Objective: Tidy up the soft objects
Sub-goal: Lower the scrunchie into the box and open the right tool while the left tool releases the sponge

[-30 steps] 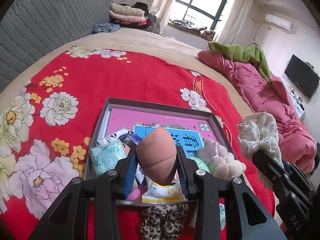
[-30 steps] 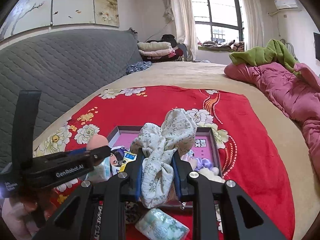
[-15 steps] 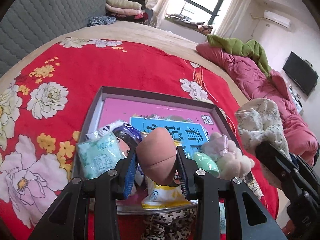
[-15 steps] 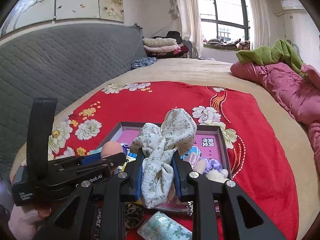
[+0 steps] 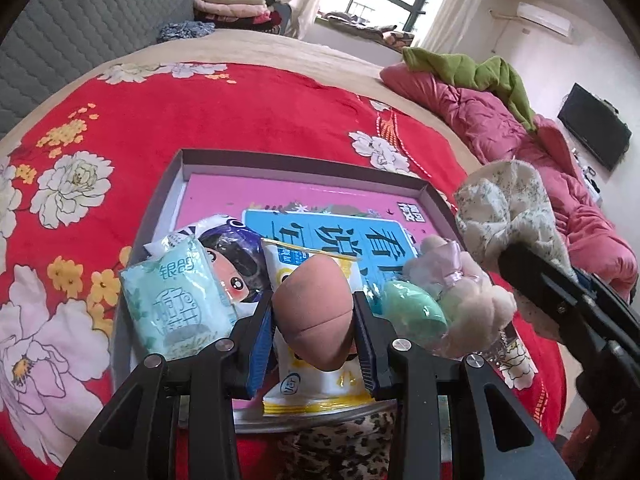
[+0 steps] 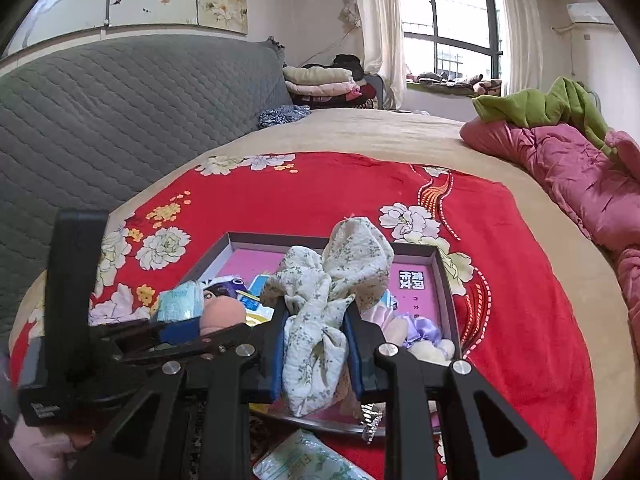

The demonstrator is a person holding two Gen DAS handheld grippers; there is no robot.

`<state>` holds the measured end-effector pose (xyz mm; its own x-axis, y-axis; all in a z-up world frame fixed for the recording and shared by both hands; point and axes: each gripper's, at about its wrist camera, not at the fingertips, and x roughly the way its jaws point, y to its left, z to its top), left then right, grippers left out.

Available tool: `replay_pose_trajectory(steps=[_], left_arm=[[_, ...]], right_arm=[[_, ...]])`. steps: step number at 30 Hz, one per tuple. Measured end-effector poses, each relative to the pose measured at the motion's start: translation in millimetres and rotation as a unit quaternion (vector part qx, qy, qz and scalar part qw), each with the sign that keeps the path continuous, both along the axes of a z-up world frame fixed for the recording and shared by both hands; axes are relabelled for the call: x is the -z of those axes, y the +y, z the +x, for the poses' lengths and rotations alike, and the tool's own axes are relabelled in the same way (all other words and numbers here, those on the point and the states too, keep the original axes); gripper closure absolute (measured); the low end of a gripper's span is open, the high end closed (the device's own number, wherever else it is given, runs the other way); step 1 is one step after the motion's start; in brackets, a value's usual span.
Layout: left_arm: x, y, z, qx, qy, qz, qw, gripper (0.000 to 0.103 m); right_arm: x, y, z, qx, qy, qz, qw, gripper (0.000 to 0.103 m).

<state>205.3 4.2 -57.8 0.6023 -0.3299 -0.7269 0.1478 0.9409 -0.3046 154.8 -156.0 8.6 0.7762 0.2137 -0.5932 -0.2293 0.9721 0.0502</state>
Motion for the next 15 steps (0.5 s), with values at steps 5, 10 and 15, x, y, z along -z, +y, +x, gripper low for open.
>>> replay_pose_trajectory(steps=[5,10,15], left_arm=[[0.6,8.0,2.6,-0.005,0.006,-0.001,1.0,0.065],[-1.0,11.8,3.8,-0.006,0.017,-0.001,0.9998,0.065],[-3.0,14.5,3.8,-0.008,0.026,0.006,0.9996,0.065]], right_arm=[[9.8,8.3,5.4,-0.018,0.009,-0.01,1.0,0.078],[22.6,22.2,9.5,-0.038,0.019,-0.024,0.999,0.078],[33.2,29.6,14.7,-0.053,0.025,-0.027,0.998,0.078]])
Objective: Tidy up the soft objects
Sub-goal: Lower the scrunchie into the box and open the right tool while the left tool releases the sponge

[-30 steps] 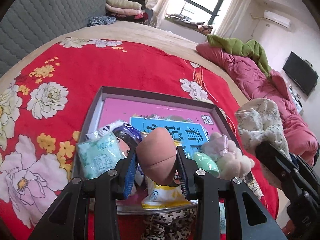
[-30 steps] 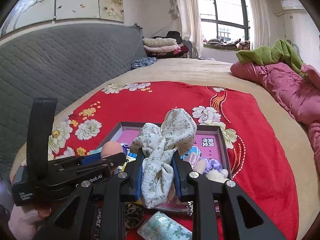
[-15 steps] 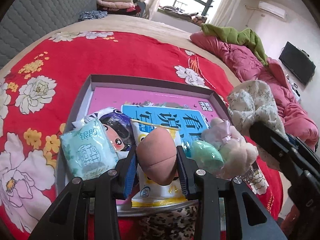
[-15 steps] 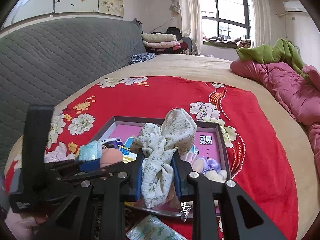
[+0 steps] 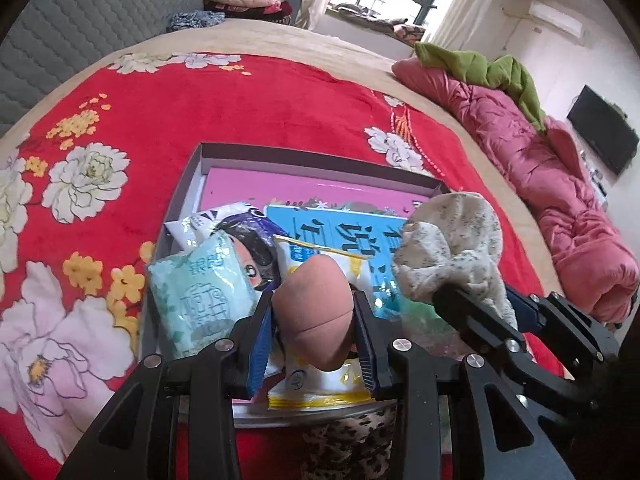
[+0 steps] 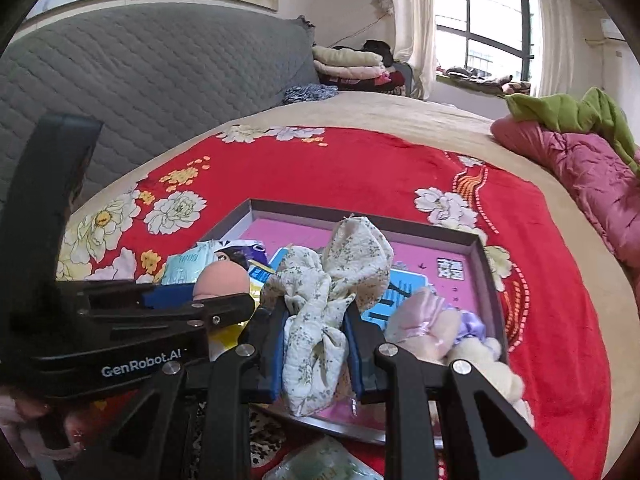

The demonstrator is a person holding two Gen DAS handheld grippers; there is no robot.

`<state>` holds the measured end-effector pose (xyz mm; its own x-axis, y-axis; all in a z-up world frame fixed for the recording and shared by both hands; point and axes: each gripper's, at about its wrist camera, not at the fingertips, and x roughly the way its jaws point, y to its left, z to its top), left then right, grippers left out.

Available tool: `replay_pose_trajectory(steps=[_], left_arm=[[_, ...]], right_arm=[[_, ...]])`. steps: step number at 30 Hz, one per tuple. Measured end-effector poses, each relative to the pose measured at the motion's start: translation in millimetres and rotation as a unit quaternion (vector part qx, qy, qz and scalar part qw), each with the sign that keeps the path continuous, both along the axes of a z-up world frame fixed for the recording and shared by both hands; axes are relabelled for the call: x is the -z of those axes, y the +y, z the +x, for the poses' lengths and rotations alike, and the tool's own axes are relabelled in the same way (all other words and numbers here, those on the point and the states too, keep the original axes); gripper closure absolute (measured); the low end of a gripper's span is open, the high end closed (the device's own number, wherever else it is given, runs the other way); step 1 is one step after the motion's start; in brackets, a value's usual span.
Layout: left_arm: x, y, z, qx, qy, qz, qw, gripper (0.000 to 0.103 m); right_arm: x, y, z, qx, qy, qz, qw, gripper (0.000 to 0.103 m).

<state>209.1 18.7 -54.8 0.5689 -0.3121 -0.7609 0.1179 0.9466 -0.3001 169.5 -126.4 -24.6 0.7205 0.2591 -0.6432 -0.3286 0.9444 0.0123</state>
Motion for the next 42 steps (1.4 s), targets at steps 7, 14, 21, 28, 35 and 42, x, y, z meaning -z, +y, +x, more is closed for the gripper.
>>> replay_pose_trajectory(steps=[7,14,21,28,35,42], left_arm=[[-1.7,3.4,-0.9,0.0,0.003,0.007,1.0,0.065],[-2.0,2.3,-1.0,0.001,0.003,0.009,1.0,0.065],[-1.5,3.7,-0.5,0.0,0.004,0.003,1.0,0.064],[-0.9,2.3,-0.5,0.0,0.003,0.005,1.0,0.064],[-0.5,1.5,-0.6,0.001,0.003,0.006,1.0,0.064],[0.0,-1.8,-1.2,0.006,0.003,0.014,0.9999,0.064]], right_arm=[[17.2,4.3,8.4,-0.012,0.02,-0.017,1.0,0.077],[24.1,13.5,0.1,-0.034,0.002,-0.049,0.998,0.075],[25.6,23.1,-3.3,-0.052,-0.007,-0.077,0.996,0.067],[26.9,30.6,-7.3,-0.055,-0.019,-0.113,0.992,0.052],[19.5,24.6,-11.9,-0.037,-0.042,-0.144,0.988,0.044],[15.4,10.1,-21.7,-0.028,-0.04,-0.138,0.989,0.042]])
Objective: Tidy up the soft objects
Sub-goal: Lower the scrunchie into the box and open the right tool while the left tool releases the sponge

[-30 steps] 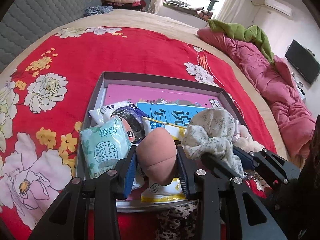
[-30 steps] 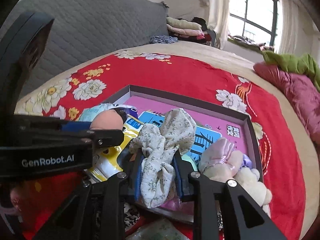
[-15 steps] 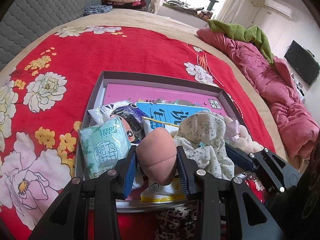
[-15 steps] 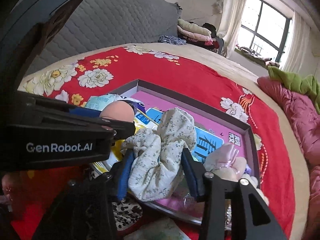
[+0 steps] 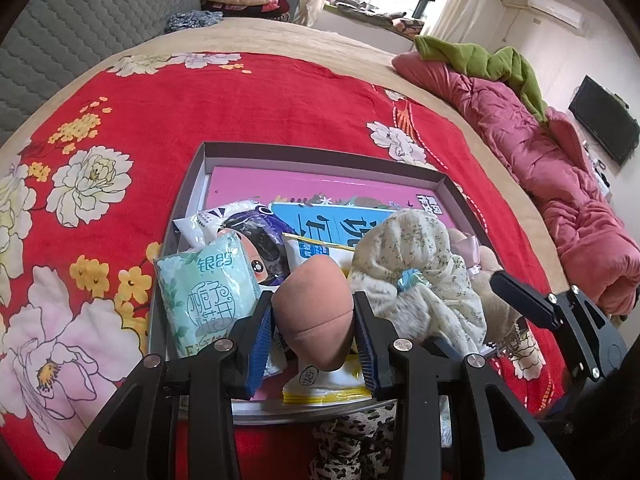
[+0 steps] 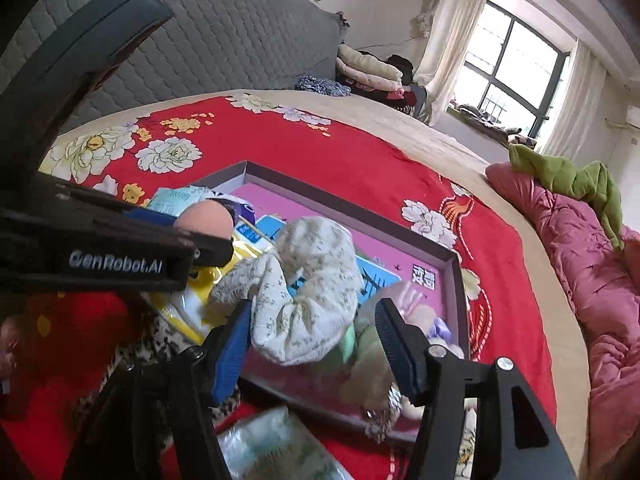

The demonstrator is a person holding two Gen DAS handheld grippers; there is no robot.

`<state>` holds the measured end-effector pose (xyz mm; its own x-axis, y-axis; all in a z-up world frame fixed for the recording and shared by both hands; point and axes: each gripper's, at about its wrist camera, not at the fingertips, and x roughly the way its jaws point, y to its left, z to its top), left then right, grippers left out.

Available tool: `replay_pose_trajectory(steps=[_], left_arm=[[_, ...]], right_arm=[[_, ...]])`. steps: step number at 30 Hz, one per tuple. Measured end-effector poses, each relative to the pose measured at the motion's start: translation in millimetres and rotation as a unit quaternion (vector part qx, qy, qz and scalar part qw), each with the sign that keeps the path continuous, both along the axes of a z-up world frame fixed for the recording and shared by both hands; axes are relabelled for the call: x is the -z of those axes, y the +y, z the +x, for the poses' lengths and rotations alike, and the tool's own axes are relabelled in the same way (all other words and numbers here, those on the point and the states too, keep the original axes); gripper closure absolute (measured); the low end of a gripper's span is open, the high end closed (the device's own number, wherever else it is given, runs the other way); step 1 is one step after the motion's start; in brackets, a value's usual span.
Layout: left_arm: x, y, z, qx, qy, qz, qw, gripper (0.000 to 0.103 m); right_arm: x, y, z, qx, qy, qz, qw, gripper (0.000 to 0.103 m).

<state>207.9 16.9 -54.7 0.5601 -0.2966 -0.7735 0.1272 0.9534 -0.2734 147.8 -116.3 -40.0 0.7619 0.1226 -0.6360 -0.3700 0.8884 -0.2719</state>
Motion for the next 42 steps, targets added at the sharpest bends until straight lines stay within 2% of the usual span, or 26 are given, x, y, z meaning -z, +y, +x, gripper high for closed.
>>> replay_pose_trajectory(steps=[8,14,18,21,27,30,42], left_arm=[[-0.8,-3.4,-0.9,0.004,-0.001,0.018,0.9998,0.063],[-2.1,-4.7,-1.6,0.006,-0.001,0.021,0.9998,0.057],[-3.9,-6.4,-2.2,0.011,-0.003,0.019,0.9997,0.049],[-6.0,-6.7,-2.9,0.011,-0.007,0.021,0.9997,0.047],[-10.0,-5.2,-3.4,0.008,-0.01,0.022,0.9997,0.044],[-12.5,-6.0,-4.4,0.008,-0.013,0.027,0.9995,0.044],[-21.2,-6.3,-10.2,0.01,-0.021,0.025,0.9994,0.042]], right_arm=[[-4.3,-14.3,-7.7,0.024,-0.015,-0.017,0.999,0.042],[-5.4,-27.6,-2.5,0.049,0.007,0.023,0.999,0.041],[-7.6,-19.2,-7.6,0.032,-0.002,0.006,0.999,0.041],[-11.8,-17.4,-9.1,0.028,-0.003,0.011,1.0,0.041],[-19.4,-25.2,-11.1,0.037,-0.005,0.023,0.999,0.041],[-23.6,-30.7,-11.8,0.041,-0.002,0.041,0.998,0.035],[-41.9,-46.0,-20.4,0.05,-0.009,0.075,0.996,0.034]])
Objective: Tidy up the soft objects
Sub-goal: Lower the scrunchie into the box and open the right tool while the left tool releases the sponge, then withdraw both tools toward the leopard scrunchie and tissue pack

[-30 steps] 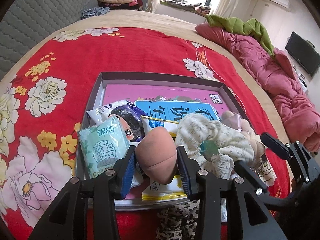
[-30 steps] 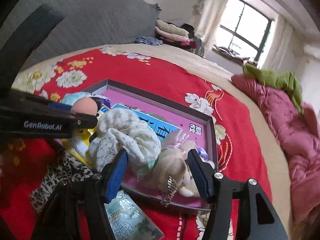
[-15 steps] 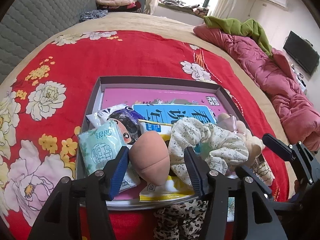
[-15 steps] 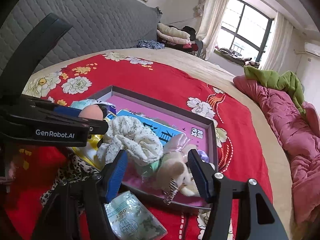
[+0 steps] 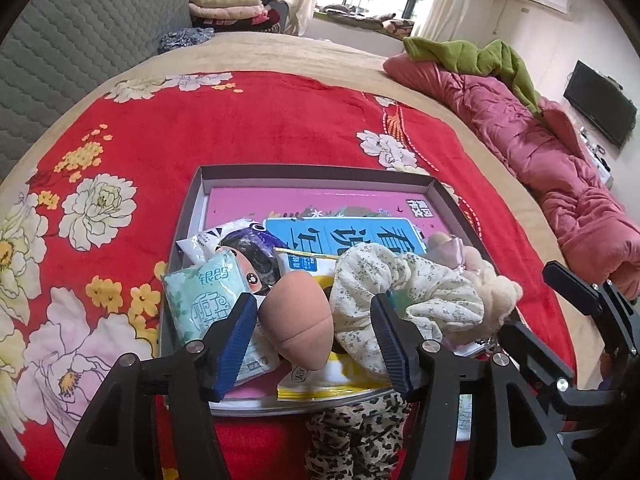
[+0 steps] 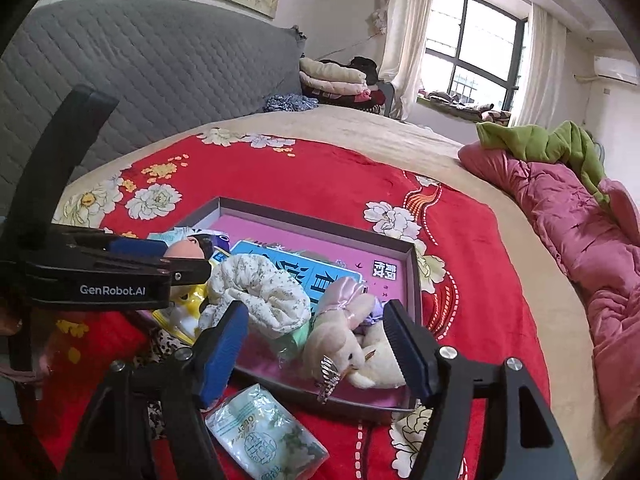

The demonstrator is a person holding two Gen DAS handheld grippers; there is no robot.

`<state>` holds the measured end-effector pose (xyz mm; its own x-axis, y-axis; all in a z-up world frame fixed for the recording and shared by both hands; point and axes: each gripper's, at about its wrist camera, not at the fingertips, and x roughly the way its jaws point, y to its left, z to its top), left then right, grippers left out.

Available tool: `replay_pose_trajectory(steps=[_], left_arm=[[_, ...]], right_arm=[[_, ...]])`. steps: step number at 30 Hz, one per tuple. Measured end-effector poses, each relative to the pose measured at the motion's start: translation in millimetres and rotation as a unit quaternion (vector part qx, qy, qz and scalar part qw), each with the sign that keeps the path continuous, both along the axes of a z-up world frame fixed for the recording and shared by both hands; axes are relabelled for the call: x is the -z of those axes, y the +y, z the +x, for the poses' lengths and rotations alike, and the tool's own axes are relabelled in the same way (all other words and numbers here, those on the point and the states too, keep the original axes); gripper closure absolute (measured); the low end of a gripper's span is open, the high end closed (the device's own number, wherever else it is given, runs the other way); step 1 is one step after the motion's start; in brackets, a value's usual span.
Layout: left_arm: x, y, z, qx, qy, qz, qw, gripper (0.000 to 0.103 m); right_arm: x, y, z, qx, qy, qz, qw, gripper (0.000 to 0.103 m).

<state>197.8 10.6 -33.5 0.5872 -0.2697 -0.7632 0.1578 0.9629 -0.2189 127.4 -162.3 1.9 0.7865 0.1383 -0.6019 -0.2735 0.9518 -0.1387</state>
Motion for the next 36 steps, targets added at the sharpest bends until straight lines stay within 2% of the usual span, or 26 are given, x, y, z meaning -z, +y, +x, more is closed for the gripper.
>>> replay_pose_trajectory(steps=[4,6,7,19,27,36], left_arm=[[-2.7,2.7,-0.9,-0.006,-0.006,0.006,1.0,0.041],[-4.6,5.0,-1.6,-0.008,-0.007,0.004,0.9999,0.033],[-5.7,6.6,-2.0,-0.01,-0.008,0.002,0.9999,0.033],[-18.5,21.6,-8.8,-0.031,-0.023,-0.008,0.9992,0.03],[-37.3,42.8,-30.1,-0.055,-0.039,-0.005,0.9977,0.029],[-50.8,44.3,-53.4,-0.056,-0.047,0.008,0.9973,0.029]], right_arm=[[-4.9,-3.2,-3.6,-0.001,-0.004,0.01,1.0,0.033],[-7.0,-4.8,-4.4,-0.001,-0.005,0.015,1.0,0.033],[-7.9,-5.7,-4.5,-0.001,-0.005,0.016,1.0,0.033],[-15.3,-21.9,-11.7,0.006,-0.009,0.022,1.0,0.032],[-20.6,-28.9,-18.2,0.006,-0.013,0.029,0.999,0.032],[-27.6,-25.0,-32.5,-0.017,-0.019,0.031,0.999,0.032]])
